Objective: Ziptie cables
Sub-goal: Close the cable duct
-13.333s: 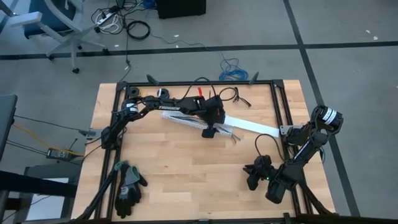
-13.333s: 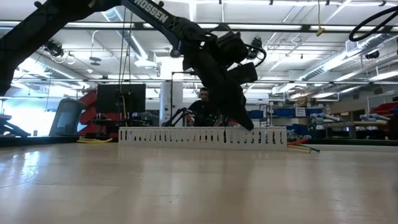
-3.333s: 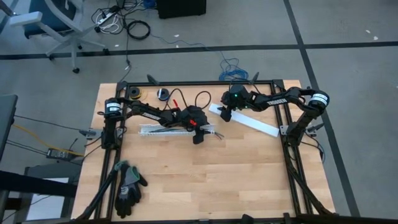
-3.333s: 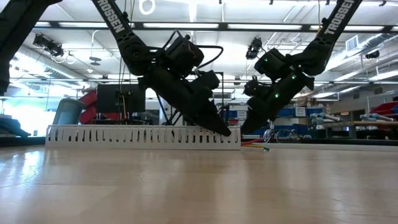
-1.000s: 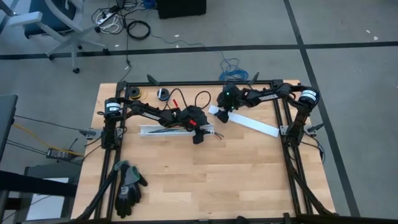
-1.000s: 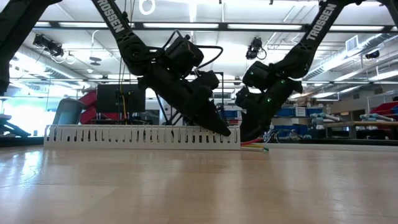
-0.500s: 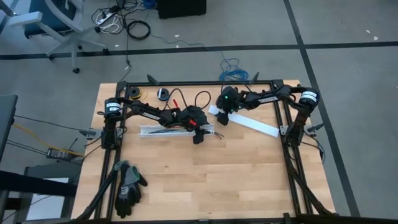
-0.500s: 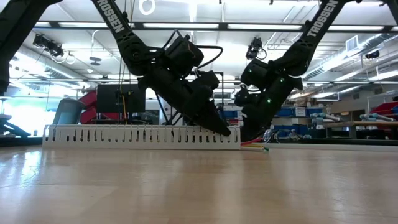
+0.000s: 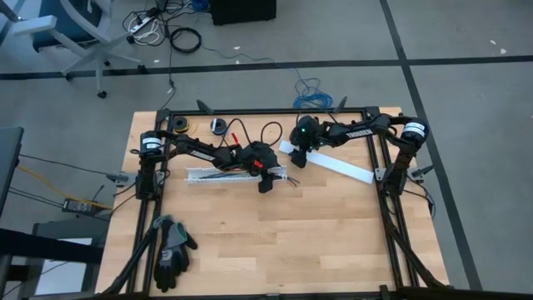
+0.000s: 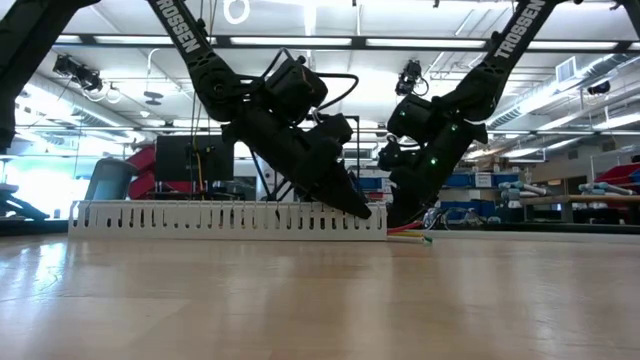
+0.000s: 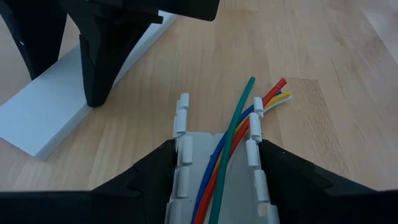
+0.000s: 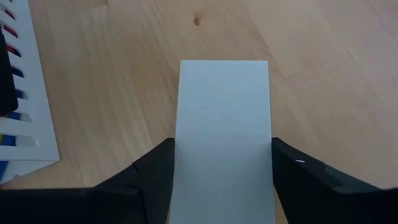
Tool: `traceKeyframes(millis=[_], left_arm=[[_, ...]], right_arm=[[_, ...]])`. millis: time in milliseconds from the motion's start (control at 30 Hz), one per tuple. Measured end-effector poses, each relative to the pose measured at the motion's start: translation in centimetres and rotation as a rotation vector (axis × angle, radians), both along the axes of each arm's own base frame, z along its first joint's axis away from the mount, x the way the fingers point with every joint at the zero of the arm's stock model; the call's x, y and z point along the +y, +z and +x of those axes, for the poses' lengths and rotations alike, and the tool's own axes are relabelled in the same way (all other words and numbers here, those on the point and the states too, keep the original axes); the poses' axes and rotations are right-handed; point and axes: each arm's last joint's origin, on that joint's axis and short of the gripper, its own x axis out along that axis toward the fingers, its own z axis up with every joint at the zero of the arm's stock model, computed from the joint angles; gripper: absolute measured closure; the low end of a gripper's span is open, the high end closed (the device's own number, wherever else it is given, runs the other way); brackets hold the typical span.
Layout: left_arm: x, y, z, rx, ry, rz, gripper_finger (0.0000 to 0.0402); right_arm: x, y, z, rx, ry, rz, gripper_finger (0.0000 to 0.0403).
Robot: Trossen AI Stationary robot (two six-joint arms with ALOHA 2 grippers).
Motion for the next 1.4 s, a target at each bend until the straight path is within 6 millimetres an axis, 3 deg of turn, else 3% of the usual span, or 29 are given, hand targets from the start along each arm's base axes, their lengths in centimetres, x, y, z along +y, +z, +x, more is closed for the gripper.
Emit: traceKeyframes(millis=[300,633,1400], left_arm=[[0.0,0.0,0.0,0.001,0.0,0.0,0.0177],[0.0,-0.1,-0.1,0.019,-0.014,0.013,0.0177],[0.8,-0.8,-1.1,0.136,-0.049,0.005,0.0178]], right_arm=[[0.0,0.2,0.0,-0.009,-0.006,0.003,0.0175],[0.5,1.8,-0.3,-0.067,0.015,0.058,0.0173],[0.6,2.6,-0.2,-0.122,0.004,0.105,0.0172]])
